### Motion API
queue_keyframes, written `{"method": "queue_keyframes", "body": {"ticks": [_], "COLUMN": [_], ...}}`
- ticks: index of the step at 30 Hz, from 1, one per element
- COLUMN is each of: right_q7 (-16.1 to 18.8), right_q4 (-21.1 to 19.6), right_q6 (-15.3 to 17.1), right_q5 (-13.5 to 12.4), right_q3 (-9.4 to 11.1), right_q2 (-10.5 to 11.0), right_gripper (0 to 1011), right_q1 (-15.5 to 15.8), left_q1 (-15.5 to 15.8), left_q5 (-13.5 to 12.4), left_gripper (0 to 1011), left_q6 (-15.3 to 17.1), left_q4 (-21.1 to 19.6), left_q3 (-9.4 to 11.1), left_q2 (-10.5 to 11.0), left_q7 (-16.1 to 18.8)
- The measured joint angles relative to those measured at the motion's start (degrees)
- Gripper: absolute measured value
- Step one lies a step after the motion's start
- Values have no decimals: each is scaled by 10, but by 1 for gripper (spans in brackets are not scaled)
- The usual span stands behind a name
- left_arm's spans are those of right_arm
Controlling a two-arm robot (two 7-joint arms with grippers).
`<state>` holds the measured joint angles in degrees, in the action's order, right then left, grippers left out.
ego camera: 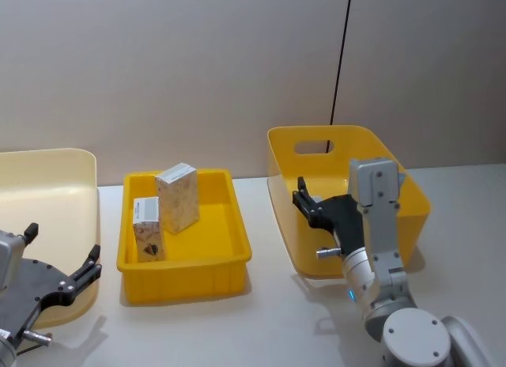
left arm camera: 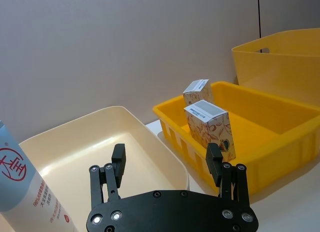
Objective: Bimanual collaborative sorting of washing and personal care products
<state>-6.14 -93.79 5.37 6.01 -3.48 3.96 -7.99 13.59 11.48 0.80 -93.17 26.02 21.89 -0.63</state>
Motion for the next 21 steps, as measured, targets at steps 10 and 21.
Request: {"method": "queue_keyframes", "body": {"ticks": [10,21], "right_q7": [42,86], "right_q4": [-8,-19], "right_q6": [-27,-48], "right_q5": [-18,-41], "right_q3": [-6,-15], "right_q2": [7,16], "right_gripper": [1001,1001], "right_q1": [0,-1], "left_q1": [0,0], "left_q5": [0,0], "left_gripper": [1002,1002], "left_q6": [0,0], "left_q4": [0,0], "left_q3": [0,0], "left_q2": [0,0], "left_q7": [0,0]}}
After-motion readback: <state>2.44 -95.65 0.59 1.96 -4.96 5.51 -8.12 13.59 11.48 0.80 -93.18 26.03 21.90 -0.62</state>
